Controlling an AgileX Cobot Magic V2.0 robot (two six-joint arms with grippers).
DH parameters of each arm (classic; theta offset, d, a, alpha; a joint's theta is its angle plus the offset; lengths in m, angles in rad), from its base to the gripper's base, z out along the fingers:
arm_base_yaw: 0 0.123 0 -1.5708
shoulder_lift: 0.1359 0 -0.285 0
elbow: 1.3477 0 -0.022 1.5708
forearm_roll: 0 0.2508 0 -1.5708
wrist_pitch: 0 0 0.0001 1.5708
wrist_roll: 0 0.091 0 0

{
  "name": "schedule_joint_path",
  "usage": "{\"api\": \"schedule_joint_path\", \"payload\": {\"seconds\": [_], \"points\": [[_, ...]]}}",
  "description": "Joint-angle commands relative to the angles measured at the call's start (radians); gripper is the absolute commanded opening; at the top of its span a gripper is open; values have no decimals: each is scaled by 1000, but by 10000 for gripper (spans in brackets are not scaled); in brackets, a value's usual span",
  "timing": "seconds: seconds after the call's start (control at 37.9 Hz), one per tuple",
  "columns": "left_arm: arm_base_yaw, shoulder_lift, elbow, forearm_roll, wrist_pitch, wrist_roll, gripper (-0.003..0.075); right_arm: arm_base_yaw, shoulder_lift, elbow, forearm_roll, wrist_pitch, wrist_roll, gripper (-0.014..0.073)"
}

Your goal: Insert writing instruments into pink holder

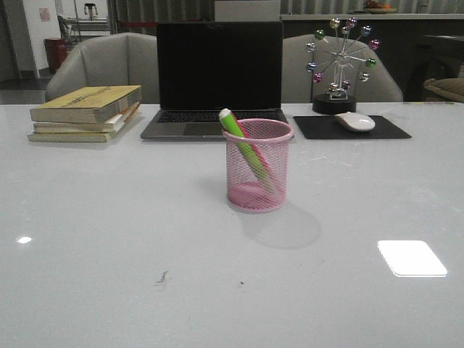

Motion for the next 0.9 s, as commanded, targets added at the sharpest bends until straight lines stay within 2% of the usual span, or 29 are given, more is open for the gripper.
{"api": "schedule_joint_path", "payload": {"seconds": [0.0, 0.34, 0.42, 0.5, 0.63, 0.87], "points": [[2, 8, -28, -9, -90, -8, 281, -5, -16, 1, -1, -81, -6, 20], [2, 8, -28, -9, -98, -8, 271, -5, -16, 1, -1, -81, -6, 20], [2, -4, -28, -7, -98, -8, 211, -5, -16, 1, -1, -81, -6, 20], [2, -48, -25, 9, -98, -8, 90, -5, -16, 1, -1, -81, -6, 20], [2, -164, 17, 60, -126, -8, 99, -5, -16, 1, -1, -81, -6, 20], [2, -337, 147, 63, -225, -8, 99, -5, -16, 1, -1, -81, -6, 20]]}}
